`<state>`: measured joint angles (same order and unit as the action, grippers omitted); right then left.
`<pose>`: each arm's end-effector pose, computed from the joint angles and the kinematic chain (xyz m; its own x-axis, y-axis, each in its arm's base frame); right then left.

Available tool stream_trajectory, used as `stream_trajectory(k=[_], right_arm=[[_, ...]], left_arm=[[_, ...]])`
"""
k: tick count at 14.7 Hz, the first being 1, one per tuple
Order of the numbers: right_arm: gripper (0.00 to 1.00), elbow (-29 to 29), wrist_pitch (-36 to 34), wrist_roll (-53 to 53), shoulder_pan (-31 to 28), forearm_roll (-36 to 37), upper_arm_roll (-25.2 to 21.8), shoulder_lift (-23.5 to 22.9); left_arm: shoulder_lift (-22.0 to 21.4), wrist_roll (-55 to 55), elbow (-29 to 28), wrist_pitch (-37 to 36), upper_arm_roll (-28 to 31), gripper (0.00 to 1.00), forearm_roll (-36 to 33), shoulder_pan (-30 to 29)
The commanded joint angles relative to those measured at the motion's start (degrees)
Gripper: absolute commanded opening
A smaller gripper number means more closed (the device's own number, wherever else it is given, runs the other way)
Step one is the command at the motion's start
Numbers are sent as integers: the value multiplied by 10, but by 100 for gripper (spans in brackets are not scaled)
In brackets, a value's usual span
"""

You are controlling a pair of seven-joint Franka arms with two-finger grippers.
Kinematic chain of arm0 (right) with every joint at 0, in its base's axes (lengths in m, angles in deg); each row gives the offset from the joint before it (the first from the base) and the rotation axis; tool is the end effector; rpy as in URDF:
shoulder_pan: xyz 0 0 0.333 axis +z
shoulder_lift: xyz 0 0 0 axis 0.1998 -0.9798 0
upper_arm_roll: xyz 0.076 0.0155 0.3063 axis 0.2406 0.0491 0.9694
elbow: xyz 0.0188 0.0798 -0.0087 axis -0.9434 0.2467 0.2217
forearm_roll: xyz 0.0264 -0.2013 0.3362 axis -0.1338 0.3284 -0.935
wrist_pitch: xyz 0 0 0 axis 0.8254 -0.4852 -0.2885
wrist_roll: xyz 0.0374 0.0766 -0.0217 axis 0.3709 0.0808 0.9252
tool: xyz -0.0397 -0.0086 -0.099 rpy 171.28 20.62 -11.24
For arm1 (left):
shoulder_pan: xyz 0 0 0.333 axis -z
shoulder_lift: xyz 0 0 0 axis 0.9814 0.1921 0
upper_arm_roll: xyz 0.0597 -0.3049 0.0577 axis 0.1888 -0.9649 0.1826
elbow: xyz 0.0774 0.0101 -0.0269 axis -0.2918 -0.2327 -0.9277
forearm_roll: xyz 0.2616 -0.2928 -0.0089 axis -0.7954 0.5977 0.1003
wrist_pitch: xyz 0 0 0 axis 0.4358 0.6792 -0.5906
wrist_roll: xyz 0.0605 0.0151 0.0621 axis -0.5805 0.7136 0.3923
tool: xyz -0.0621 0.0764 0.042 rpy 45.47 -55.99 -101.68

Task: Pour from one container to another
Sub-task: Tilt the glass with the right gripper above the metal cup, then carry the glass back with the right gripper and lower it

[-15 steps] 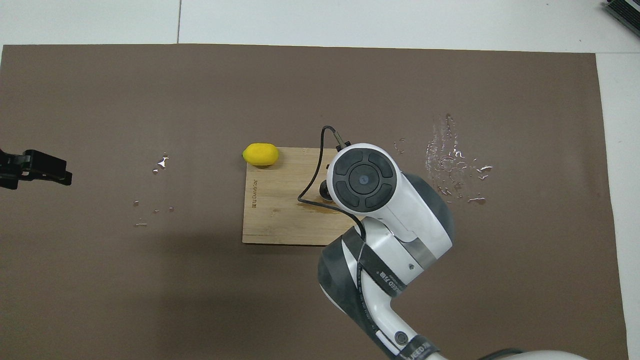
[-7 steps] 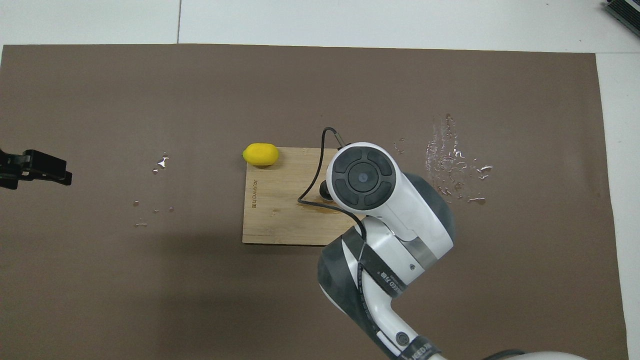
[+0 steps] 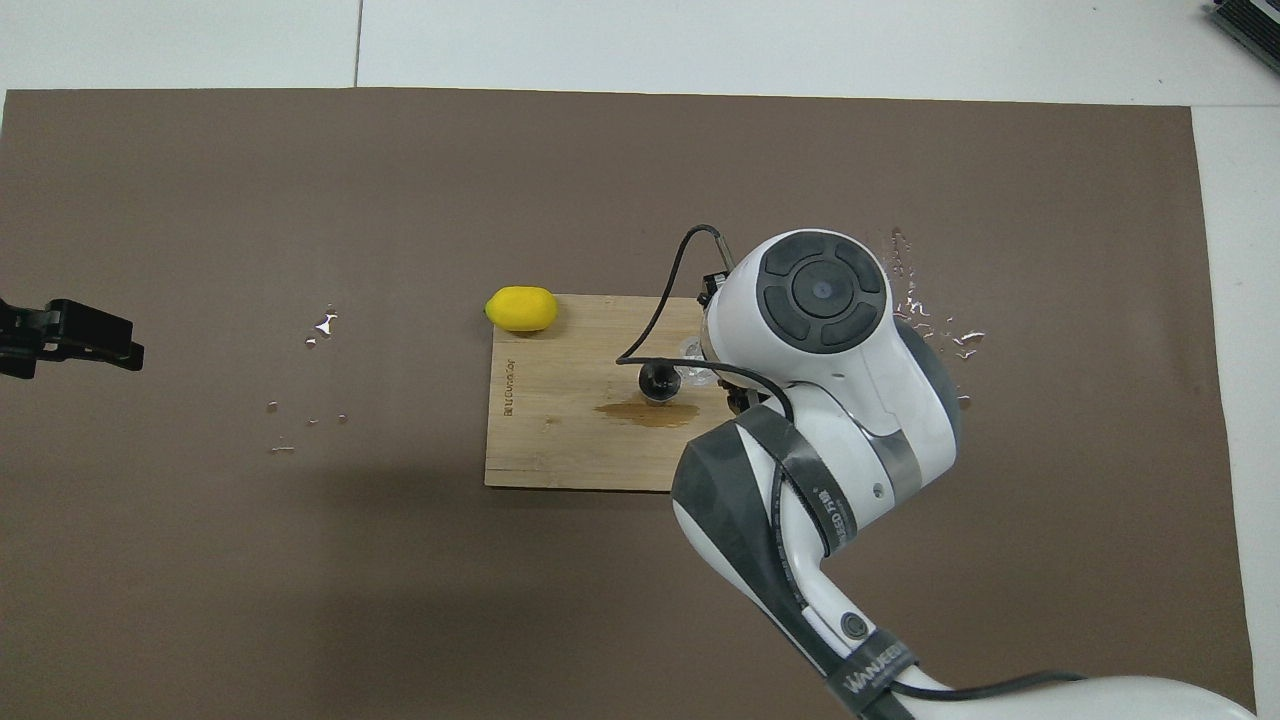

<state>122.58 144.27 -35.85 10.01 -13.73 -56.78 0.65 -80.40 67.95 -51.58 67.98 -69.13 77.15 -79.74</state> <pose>0.5564 0.3030 0.4435 0.2188 -0.9756 -0.0178 -0.9742 -0.2174 -0.0603 0.5445 0.0180 0.5802 0.9954 0.0002 -0.0962 0.0047 -0.9989 0.0457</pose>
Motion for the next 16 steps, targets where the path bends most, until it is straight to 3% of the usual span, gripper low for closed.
stream_trajectory(k=[1, 8, 16], right_arm=[[5, 7, 6, 49, -44, -61, 5, -6], [0, 107, 43, 265, -197, -221, 5, 2], [0, 158, 35, 487, -345, -298, 5, -16]], left_arm=[[-3, -3, 2, -3, 1, 100, 3, -1], [-3, -3, 2, -2, 1, 100, 3, -1], [-3, -4, 0, -1, 1, 100, 3, -1]])
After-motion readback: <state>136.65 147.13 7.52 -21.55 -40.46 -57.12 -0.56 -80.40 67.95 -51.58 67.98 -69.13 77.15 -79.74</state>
